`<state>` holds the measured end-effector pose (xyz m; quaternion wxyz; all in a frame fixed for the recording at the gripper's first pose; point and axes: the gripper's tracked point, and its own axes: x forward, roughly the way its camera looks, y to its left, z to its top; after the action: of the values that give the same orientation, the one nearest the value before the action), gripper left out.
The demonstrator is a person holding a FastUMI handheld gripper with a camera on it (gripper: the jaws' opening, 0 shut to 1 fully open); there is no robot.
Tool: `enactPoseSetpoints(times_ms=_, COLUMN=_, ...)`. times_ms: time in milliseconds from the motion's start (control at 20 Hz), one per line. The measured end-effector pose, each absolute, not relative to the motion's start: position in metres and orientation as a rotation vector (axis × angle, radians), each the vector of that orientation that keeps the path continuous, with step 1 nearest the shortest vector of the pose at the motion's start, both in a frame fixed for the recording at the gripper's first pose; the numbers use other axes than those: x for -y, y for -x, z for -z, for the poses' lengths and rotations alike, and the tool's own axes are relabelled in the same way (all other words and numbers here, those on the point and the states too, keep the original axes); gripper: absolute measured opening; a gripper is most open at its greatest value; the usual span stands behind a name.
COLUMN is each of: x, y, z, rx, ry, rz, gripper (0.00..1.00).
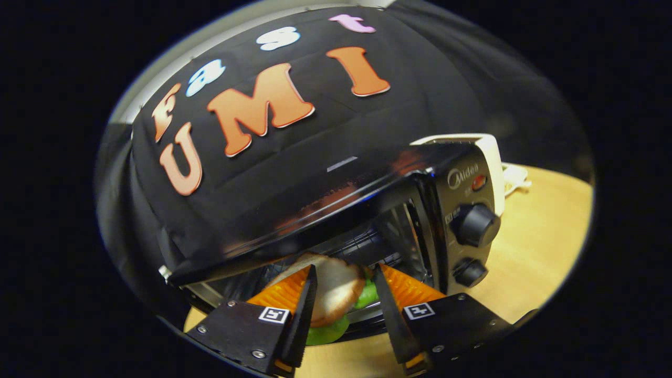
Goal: Open the toaster oven, put the food inside, and close the toaster oven door.
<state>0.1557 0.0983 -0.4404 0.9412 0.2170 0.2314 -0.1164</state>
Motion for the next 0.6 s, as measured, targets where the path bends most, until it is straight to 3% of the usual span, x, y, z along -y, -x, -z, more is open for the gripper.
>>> enactPoseSetpoints(times_ms=100, x=-0.097, y=-0.147, z=0.425, rx=-0.48, ry=-0.36, rz=0.193, gripper=0.77)
enactPoseSetpoints(times_ms=300, x=-0.093, y=-0.113, z=0.407, rx=-0.537, ry=-0.191, rz=0.123, gripper=0.89)
enactPoseSetpoints(times_ms=600, x=-0.112, y=-0.043, z=0.394, rx=-0.609, ry=-0.076, rz=-0.033, gripper=0.98)
